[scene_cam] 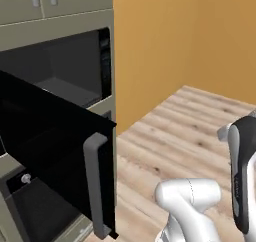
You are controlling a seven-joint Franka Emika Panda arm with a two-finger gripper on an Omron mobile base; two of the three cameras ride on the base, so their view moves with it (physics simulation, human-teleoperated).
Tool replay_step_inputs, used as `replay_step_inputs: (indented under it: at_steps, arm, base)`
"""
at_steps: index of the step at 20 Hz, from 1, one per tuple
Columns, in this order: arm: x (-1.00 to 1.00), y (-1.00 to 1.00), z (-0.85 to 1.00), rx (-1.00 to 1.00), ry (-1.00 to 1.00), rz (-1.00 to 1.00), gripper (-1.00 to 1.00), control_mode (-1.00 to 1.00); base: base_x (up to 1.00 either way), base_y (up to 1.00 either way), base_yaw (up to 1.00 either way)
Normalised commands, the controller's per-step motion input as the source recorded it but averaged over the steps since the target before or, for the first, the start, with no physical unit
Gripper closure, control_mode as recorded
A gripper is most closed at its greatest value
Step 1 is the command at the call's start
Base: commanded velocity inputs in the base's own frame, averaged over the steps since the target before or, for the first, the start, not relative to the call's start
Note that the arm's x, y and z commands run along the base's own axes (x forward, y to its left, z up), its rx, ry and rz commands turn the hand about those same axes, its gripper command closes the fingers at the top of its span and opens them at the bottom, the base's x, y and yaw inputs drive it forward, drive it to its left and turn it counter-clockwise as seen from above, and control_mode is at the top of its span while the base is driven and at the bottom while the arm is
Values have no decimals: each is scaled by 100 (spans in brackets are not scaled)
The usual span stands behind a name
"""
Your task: Pick the mushroom from the counter and place it in the microwave. Then turn on the microwave.
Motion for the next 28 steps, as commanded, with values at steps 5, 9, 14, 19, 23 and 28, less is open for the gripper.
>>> replay_step_inputs:
  at_steps: [5, 9, 14, 19, 23, 28]
  arm:
    - [0, 0, 0, 0, 0, 0, 100, 100]
    - [0, 0, 0, 0, 0, 0, 100, 100]
    - [0, 0, 0, 0, 0, 0, 100, 100]
    - [0, 0, 0, 0, 0, 0, 100, 100]
    - [0, 0, 0, 0, 0, 0, 100, 100]
    - [0, 0, 0, 0, 0, 0, 100, 100]
  base:
    - [59, -5, 39]
    - [49, -1, 43]
    - [36, 0, 48]
    - [27, 0, 48]
    - [34, 0, 46]
    - [45, -1, 40]
